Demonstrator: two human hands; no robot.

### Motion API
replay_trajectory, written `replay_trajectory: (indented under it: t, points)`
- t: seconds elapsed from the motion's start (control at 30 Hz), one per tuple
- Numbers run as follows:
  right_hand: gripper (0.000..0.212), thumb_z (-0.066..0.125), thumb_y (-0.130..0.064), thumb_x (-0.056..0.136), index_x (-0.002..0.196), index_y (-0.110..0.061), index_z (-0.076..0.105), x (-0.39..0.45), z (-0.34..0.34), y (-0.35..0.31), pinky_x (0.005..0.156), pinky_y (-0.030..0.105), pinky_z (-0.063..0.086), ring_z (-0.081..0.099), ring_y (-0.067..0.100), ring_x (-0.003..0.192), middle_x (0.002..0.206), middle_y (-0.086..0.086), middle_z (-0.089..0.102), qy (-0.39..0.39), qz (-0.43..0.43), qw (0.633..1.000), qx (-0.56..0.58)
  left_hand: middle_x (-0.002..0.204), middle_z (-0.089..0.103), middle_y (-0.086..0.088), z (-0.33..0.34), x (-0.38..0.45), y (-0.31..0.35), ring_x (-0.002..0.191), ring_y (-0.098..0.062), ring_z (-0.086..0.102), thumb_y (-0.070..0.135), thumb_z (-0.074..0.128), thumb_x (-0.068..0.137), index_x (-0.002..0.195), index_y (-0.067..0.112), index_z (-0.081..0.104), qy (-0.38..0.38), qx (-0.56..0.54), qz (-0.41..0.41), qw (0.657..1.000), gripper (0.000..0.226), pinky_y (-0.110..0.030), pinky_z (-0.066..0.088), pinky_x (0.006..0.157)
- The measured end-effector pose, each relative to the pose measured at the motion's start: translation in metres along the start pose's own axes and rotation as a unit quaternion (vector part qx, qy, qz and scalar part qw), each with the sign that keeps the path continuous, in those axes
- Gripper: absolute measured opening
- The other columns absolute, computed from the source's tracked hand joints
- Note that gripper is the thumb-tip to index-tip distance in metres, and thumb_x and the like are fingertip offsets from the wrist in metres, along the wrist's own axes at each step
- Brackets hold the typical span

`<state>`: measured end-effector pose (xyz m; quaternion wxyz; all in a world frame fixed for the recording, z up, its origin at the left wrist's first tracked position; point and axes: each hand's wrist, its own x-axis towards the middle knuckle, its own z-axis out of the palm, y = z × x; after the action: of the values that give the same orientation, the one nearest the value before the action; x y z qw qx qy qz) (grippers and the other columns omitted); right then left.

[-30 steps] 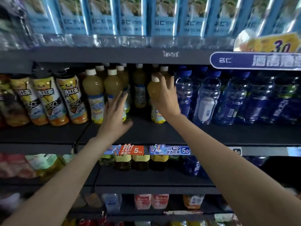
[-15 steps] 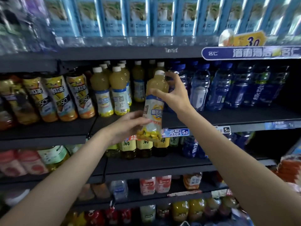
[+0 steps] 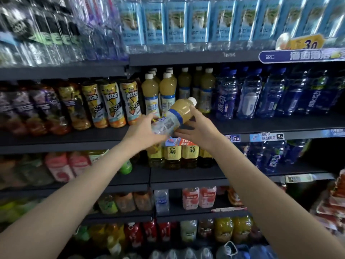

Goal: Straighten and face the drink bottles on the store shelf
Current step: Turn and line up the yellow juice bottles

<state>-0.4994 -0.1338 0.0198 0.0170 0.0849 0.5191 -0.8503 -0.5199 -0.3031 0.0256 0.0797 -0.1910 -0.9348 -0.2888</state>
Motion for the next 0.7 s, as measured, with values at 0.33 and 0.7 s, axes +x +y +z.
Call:
replay_trajectory:
  t: [0.33,0.7]
  points:
    - [0.054,0.068,-0.026,0.086,0.131,-0.009,0.044,0.013,0.000,-0.015,0.069,0.038,0.059,0.068,0.026,0.091,0.113,0.017,0.064,0.056,-0.082,0.992,0.076,0.116,0.056,0.005,-0.013,-0.009,-0.004,0.096,-0.009,0.059,0.036,0.068,0.080,0.124,0.020,0.044,-0.067,-0.310,-0.082,0.945,0.053,-0.013,0.050,0.069]
    - [0.023,0.055,-0.029,0.096,0.108,-0.010,0.050,0.040,-0.022,-0.045,0.072,0.026,0.056,0.068,0.011,0.087,0.111,0.010,0.060,-0.024,0.010,0.999,0.042,0.122,0.046,0.002,-0.005,0.034,0.004,0.111,-0.012,0.044,0.014,0.082,0.067,0.124,0.018,0.048,0.157,0.005,0.248,0.956,0.067,-0.015,0.031,0.087]
